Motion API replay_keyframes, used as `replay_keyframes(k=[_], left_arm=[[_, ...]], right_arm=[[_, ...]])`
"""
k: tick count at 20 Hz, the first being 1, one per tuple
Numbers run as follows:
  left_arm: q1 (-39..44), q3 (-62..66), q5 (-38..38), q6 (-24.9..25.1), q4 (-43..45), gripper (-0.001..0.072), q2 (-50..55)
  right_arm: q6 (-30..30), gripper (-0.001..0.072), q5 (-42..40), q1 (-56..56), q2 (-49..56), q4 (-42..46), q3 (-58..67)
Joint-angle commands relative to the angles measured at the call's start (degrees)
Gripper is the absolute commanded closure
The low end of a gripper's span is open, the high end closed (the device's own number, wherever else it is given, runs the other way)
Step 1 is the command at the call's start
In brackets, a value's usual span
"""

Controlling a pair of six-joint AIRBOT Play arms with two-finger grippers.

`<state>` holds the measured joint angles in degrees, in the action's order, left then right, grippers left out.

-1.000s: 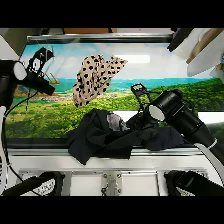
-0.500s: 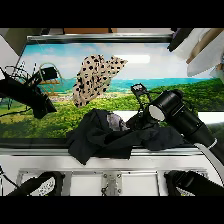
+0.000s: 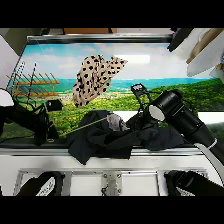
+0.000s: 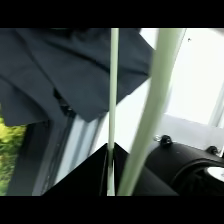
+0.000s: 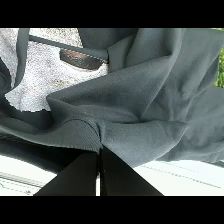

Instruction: Fold the clothes and pants, and hang the long-sleeved shirts on hangers.

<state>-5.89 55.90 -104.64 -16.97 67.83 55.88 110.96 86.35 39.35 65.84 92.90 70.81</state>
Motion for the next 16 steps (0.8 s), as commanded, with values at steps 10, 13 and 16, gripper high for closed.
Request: replay_keyframes(k=[10,13,16], left_arm=[[8.3,-12.1,5.7,-3.3,0.1,0.0697,-5.4],[10.3,-12.1,6.1,-3.6,0.1,0.0698,-2.7],[11.9,-12.1,8.5,-4.4,0.2,0.0698,-1.3]], right_arm=[[0.0,0.0693,0.0,0.0,0.0,0.0,0.0],[0.0,0.0692,0.0,0.0,0.0,0.0,0.0],[0.0,0.0693,0.0,0.0,0.0,0.0,0.0]])
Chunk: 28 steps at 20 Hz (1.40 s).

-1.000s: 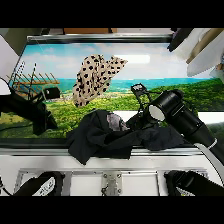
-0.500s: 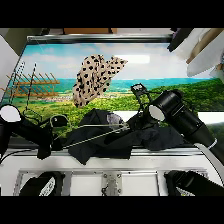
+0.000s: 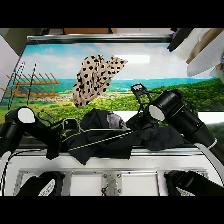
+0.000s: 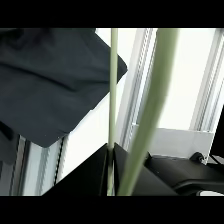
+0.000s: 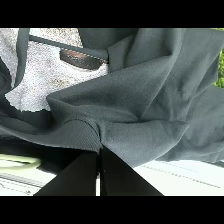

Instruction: Fold the clothes and pants, and hang the long-sleeved shirts on hangers.

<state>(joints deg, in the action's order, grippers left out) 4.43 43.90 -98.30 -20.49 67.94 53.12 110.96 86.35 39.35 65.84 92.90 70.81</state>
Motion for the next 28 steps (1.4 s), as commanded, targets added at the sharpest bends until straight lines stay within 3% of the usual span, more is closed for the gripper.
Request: replay_keyframes(k=[1,10,14,21,24,28], left_arm=[[1.7,0.0,3.3,-1.4,0.0,0.0698,1.3],[6.3,0.0,5.4,-1.4,0.0,0.0698,1.9],[10.6,0.0,9.8,-7.5,-0.2,0.0698,5.5],[11.4,0.0,13.4,-7.6,-0.7,0.0698,5.6],[11.5,0.0,15.0,-7.3,-2.5,0.0698,3.8],[12.6,0.0,15.1,-6.1,-5.1,0.0698,5.8]], right_arm=[[0.0,0.0693,0.0,0.0,0.0,0.0,0.0],[0.0,0.0693,0.0,0.0,0.0,0.0,0.0],[0.0,0.0693,0.0,0.0,0.0,0.0,0.0],[-0.1,0.0693,-0.4,0.0,0.0,-0.2,0.0],[-6.1,0.0693,1.0,0.0,-0.1,0.1,2.0],[-6.8,0.0693,4.1,0.0,0.0,3.3,7.7]])
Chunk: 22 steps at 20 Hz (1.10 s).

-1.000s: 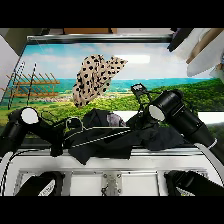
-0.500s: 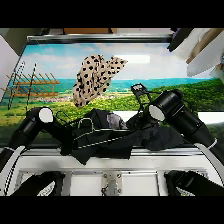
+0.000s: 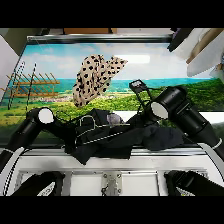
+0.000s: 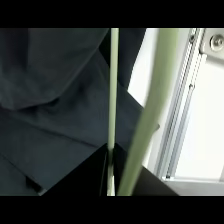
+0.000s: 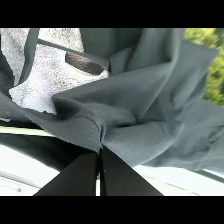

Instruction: Fold the clothes and pants, and hang the long-sleeved shirts on hangers.

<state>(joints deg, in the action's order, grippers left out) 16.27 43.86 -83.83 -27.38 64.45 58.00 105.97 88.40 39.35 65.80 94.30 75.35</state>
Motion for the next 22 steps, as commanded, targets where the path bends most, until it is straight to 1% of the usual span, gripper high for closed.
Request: replay_keyframes(k=[1,3,7,9,13,17,22], left_arm=[[1.9,0.1,1.2,0.8,-1.6,0.0698,2.0],[3.9,0.1,4.2,0.7,-1.9,0.0698,3.4],[4.4,0.1,8.4,0.8,-8.4,0.0698,4.0],[3.3,0.1,8.5,0.3,-8.9,0.0698,4.0],[1.2,0.1,5.8,0.3,-8.9,0.0698,4.0],[2.4,0.1,7.2,0.3,-9.0,0.0698,4.0],[5.0,0.1,9.6,0.3,-9.0,0.0698,4.0]], right_arm=[[-1.9,0.0694,2.1,0.0,0.0,1.8,4.3],[-1.9,0.0694,2.1,0.0,0.0,1.0,5.5],[-1.9,0.0694,2.1,0.5,0.0,-0.4,5.7],[-1.8,0.0694,2.1,0.9,0.0,-0.3,5.7],[-1.0,0.0694,1.6,0.9,0.0,-0.3,5.7],[-1.0,0.0694,-1.3,2.3,0.0,-0.7,5.7],[2.1,0.0694,-7.8,7.5,0.1,-0.9,5.7]])
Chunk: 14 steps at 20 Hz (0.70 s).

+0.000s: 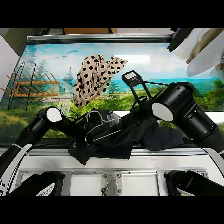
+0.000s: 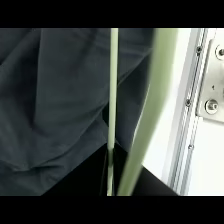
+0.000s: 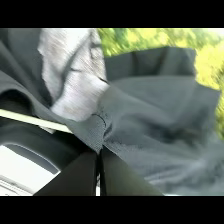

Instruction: Fold the clothes and pants, and hang the long-sleeved shirts on hangers.

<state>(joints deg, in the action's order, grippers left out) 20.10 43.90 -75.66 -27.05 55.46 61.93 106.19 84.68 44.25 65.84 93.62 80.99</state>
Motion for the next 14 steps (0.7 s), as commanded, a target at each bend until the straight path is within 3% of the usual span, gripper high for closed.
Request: replay_keyframes(k=[1,9,14], left_arm=[[1.2,0.0,1.7,0.0,0.0,0.0698,0.0],[1.2,0.0,1.9,0.0,0.0,0.0697,0.0],[1.2,0.0,1.9,0.0,0.0,0.0697,0.0]], right_arm=[[2.3,0.0694,-5.5,3.6,0.2,-0.7,0.1],[3.8,0.0695,-19.3,8.9,2.8,-7.3,0.3],[4.0,0.0694,-21.2,9.4,3.4,-8.7,0.3]])
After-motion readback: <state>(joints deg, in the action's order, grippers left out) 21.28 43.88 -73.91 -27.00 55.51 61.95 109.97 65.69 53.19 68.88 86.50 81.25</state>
